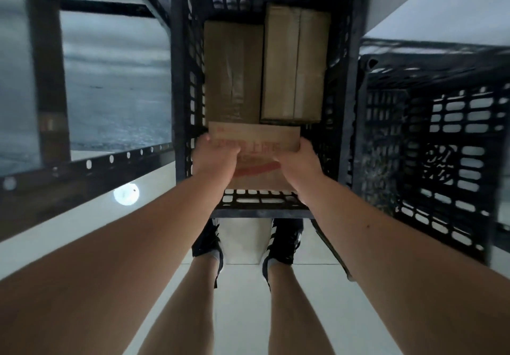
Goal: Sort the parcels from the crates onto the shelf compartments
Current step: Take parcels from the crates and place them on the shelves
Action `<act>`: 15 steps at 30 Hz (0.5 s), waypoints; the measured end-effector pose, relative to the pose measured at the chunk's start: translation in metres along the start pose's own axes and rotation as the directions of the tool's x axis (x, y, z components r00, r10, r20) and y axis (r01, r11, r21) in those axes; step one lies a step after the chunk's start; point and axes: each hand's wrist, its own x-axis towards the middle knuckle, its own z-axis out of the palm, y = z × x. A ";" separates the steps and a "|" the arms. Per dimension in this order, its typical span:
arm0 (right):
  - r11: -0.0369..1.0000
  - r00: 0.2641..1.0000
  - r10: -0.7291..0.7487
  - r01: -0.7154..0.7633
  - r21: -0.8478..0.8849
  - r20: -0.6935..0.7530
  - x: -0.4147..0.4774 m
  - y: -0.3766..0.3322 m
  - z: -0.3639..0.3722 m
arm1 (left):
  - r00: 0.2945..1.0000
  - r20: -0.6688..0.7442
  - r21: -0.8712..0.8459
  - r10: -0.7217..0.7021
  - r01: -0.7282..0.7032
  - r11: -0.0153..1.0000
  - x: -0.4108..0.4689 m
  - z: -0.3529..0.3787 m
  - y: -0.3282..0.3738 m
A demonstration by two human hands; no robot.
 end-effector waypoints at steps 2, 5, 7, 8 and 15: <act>1.000 1.000 -0.006 0.006 0.010 0.006 -0.019 -0.014 -0.014 | 0.998 -0.040 0.040 0.045 -0.044 0.998 -0.022 -0.008 0.013; 0.998 0.999 -0.035 0.034 0.043 0.020 -0.052 -0.042 -0.035 | 0.993 -0.047 0.027 0.112 -0.111 0.993 -0.056 -0.027 0.040; 0.996 0.998 -0.064 0.064 0.068 0.006 -0.080 -0.064 -0.051 | 0.987 -0.049 0.017 0.153 -0.152 0.988 -0.083 -0.043 0.062; 0.992 0.996 -0.093 0.093 0.082 -0.005 -0.094 -0.076 -0.059 | 0.982 -0.055 0.004 0.183 -0.183 0.983 -0.096 -0.053 0.074; 0.927 0.928 -0.362 0.368 0.074 -0.081 -0.225 -0.172 -0.127 | 0.932 -0.073 -0.161 0.354 -0.362 0.918 -0.222 -0.122 0.196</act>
